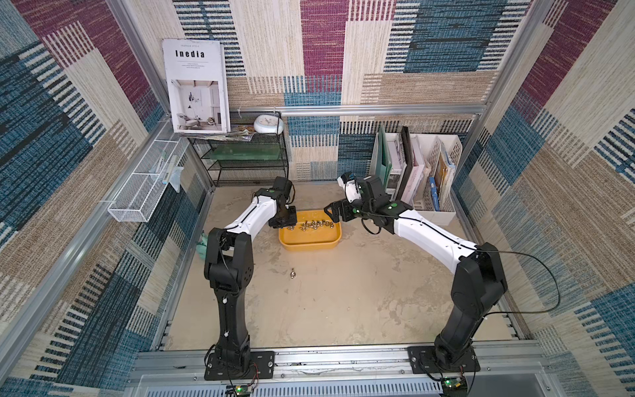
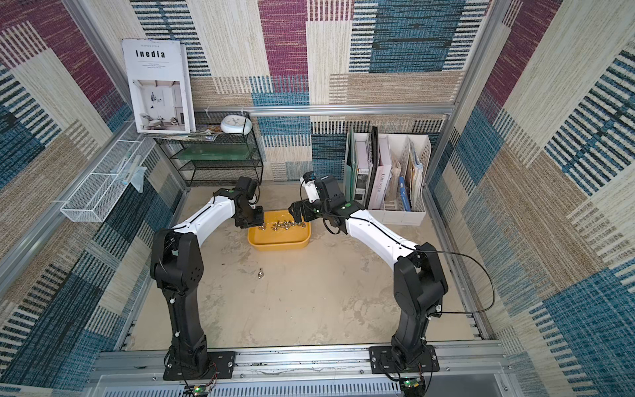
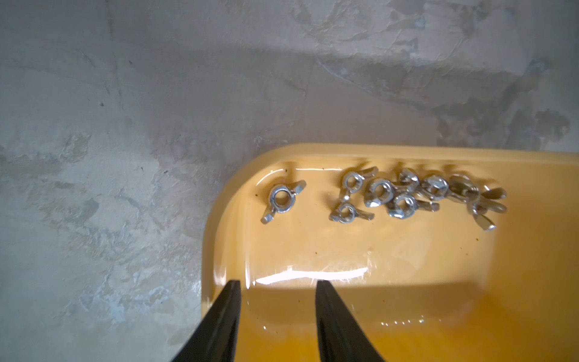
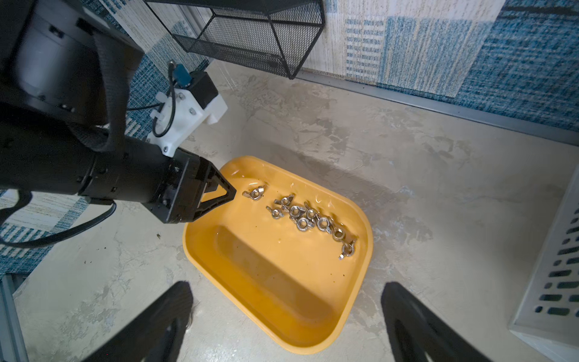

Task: Take out the wing nut from the storage box
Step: Pick up the wing nut from the storage box.

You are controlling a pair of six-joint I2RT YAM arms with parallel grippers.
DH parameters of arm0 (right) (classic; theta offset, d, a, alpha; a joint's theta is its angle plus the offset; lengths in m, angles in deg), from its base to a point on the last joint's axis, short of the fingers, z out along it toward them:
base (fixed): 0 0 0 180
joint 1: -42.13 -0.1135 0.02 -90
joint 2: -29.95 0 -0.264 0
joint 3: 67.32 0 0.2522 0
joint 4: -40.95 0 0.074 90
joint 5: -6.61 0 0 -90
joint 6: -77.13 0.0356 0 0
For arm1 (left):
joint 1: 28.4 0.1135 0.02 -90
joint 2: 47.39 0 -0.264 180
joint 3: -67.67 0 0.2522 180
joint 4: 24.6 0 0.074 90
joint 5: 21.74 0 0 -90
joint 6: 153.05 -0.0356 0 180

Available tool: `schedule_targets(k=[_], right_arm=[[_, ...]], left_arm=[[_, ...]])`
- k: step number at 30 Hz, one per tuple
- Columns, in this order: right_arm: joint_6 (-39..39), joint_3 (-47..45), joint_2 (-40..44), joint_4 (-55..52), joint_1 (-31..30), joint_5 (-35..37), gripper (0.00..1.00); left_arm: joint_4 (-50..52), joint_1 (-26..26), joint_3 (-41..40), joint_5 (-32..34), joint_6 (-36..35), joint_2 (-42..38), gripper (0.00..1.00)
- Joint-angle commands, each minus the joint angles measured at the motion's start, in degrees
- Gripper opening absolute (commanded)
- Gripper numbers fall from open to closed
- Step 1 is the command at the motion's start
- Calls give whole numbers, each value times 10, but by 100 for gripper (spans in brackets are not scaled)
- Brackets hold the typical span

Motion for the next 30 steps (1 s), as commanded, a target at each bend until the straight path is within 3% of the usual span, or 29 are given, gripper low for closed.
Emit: schedule_targets(k=[1,30], right_arm=[[-4,5,-3,-6,2,-6,99],[0,7,-5,-9,10,-26,99]], left_arm=[[-9,0,15,-13,-27,14,41],[11,4,66,7,-70,102,39]])
